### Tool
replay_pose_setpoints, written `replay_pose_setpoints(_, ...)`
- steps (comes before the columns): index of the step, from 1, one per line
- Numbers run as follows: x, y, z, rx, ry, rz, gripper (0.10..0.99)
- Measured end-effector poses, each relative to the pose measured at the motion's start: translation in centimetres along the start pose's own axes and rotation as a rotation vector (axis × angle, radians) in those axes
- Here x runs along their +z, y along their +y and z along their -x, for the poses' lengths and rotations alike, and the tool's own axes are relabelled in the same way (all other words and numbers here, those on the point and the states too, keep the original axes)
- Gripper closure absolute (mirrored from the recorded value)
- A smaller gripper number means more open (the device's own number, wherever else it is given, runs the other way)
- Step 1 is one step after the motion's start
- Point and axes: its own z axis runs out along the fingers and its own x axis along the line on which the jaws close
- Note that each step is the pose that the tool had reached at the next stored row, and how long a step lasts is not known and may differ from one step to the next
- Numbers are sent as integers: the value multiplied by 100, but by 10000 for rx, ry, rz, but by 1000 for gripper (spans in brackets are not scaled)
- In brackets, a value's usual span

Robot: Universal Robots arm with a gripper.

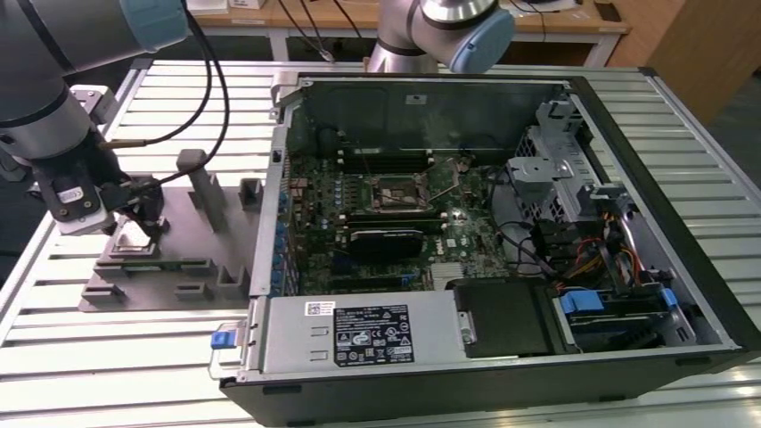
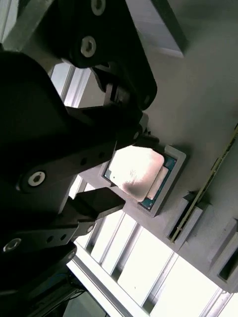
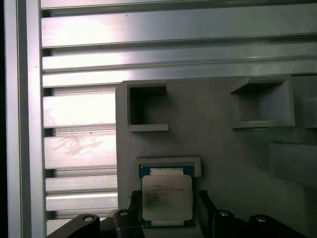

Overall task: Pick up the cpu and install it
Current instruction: 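Pick up the cpu and move it towards the insertion slot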

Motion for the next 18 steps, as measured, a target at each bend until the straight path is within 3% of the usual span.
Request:
replay_pose_setpoints(3,1,0,-1,0,0,0,439)
replay_pose_setpoints(18,162,41,-11,-236,12,0,439)
